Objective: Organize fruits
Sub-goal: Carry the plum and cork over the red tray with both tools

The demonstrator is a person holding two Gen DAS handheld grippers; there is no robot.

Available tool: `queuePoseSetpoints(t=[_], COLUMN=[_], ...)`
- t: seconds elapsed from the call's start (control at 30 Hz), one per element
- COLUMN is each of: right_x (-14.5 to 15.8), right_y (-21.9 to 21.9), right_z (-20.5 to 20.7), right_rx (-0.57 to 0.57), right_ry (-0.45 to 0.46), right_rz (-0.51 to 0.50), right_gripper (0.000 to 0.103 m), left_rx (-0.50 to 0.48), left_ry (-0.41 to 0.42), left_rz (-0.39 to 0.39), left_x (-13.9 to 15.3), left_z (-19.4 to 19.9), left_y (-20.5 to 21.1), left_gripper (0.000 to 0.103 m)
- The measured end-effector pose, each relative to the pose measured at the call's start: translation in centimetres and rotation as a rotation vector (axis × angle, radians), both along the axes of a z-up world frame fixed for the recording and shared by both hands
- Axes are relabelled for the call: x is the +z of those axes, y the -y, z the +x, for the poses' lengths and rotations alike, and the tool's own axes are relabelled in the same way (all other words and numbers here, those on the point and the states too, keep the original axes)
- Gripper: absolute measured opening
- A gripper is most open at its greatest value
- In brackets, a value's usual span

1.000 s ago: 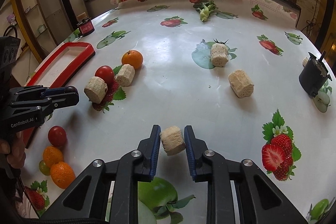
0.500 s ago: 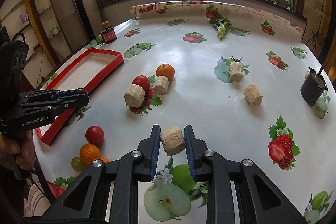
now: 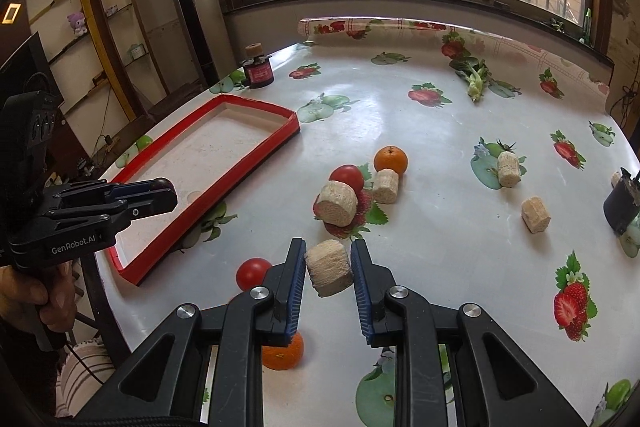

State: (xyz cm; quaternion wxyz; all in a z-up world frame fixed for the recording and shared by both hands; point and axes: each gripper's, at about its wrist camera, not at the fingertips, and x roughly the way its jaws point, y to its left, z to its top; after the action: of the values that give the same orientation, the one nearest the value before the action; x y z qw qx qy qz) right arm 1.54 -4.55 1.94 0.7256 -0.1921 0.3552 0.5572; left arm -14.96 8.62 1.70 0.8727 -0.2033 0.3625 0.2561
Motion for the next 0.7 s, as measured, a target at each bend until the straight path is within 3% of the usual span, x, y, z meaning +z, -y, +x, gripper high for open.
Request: queuePoseSetpoints(t=[0.7], right_x=[0.3], right_y=[-8.2], right_z=[-7.7], right_rx=[0.193], right_ry=[-0.022], right_rz=[0.010], right_gripper=[0.023], left_rx=[0.172], left_ry=[-0.020], left_rz=[0.005], left_x=[-0.8], left_z=[-7.1], left_y=[-4.3], left_gripper=[0.022])
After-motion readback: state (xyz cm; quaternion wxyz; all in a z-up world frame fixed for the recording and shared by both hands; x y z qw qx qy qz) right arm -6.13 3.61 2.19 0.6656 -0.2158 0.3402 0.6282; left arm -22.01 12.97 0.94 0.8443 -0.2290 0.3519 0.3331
